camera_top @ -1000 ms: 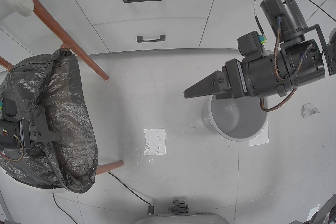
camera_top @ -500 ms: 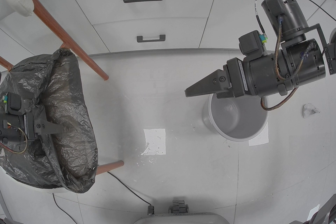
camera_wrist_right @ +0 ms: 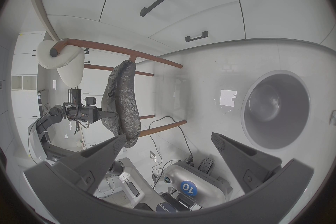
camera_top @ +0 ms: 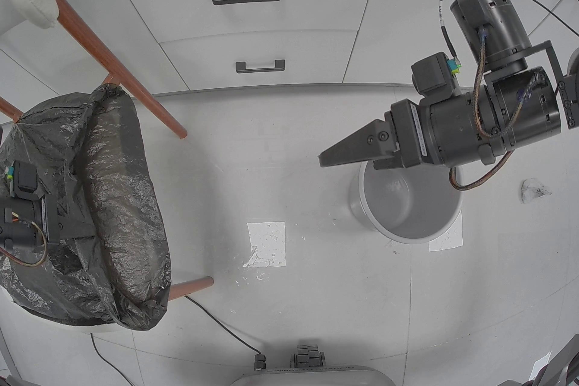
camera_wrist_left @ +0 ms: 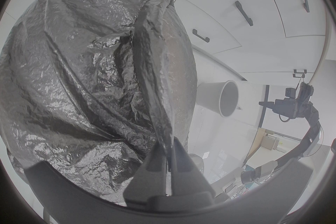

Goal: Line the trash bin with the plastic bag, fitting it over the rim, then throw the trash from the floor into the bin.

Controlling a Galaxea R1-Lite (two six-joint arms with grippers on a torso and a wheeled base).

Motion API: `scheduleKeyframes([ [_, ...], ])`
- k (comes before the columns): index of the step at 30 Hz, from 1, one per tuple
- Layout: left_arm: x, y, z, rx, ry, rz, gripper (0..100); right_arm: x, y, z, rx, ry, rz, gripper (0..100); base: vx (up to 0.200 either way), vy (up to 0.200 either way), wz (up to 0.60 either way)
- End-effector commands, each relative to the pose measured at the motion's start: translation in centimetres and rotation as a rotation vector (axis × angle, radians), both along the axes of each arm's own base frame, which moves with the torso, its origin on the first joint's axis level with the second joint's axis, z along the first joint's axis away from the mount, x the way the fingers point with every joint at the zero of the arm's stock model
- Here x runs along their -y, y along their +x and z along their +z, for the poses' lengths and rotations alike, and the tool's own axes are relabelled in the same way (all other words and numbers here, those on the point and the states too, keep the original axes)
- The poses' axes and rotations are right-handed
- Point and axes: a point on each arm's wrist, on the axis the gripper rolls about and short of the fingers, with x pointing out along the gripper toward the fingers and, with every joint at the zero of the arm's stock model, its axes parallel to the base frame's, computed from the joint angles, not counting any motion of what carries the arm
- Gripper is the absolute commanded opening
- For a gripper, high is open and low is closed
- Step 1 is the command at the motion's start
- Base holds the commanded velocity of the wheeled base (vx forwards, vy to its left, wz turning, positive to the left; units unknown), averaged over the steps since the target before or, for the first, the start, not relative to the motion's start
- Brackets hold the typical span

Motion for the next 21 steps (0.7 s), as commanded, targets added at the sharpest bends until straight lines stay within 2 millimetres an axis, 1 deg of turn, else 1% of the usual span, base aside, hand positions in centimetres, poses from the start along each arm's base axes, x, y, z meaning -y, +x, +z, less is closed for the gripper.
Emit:
scheduleKeyframes([
  [1, 0.0, -0.2, 0.1, 0.004, -0.005, 0.001, 0, -0.1, 0.1, -0.1, -0.001, 0.000, 0.001, 100, 0.000, 0.000, 0.00],
  [5, 0.2, -1.0, 0.8, 0.028, -0.059, 0.002, 0, -0.1, 0.1, 0.0, 0.001, 0.002, 0.002, 100, 0.000, 0.000, 0.00],
  [8, 0.6, -2.4, 2.0, 0.071, -0.171, -0.034, 0, -0.3, 0.1, 0.1, 0.004, 0.005, 0.003, 100, 0.000, 0.000, 0.00],
  [11, 1.0, -3.9, 2.9, 0.111, -0.227, -0.047, 0, -0.7, 0.2, -0.2, -0.004, 0.001, 0.013, 100, 0.000, 0.000, 0.00],
  [13, 1.0, -3.9, 2.9, 0.111, -0.227, -0.047, 0, -0.7, 0.2, -0.2, -0.004, 0.001, 0.013, 100, 0.000, 0.000, 0.00],
  [14, 1.2, -5.4, 4.1, 0.148, -0.273, -0.020, 0, -1.3, 0.5, -0.8, -0.017, -0.008, 0.024, 100, 0.000, 0.000, 0.00],
  [15, 1.3, -6.0, 4.8, 0.166, -0.292, -0.013, 0, -1.6, 0.5, -1.0, -0.020, -0.010, 0.031, 100, 0.000, 0.000, 0.00],
  [16, 1.3, -6.0, 4.8, 0.169, -0.294, -0.012, 0, -1.6, 0.5, -1.0, -0.021, -0.011, 0.033, 100, 0.000, 0.000, 0.00],
  [17, 1.5, -7.0, 5.9, 0.200, -0.330, -0.002, 0, -2.2, 0.6, -1.2, -0.022, -0.012, 0.043, 100, 0.000, 0.000, 0.00],
  [21, 1.8, -8.5, 7.7, 0.248, -0.390, -0.001, 0, -3.2, 1.0, -1.2, -0.020, -0.009, 0.058, 100, 0.000, 0.000, 0.00],
])
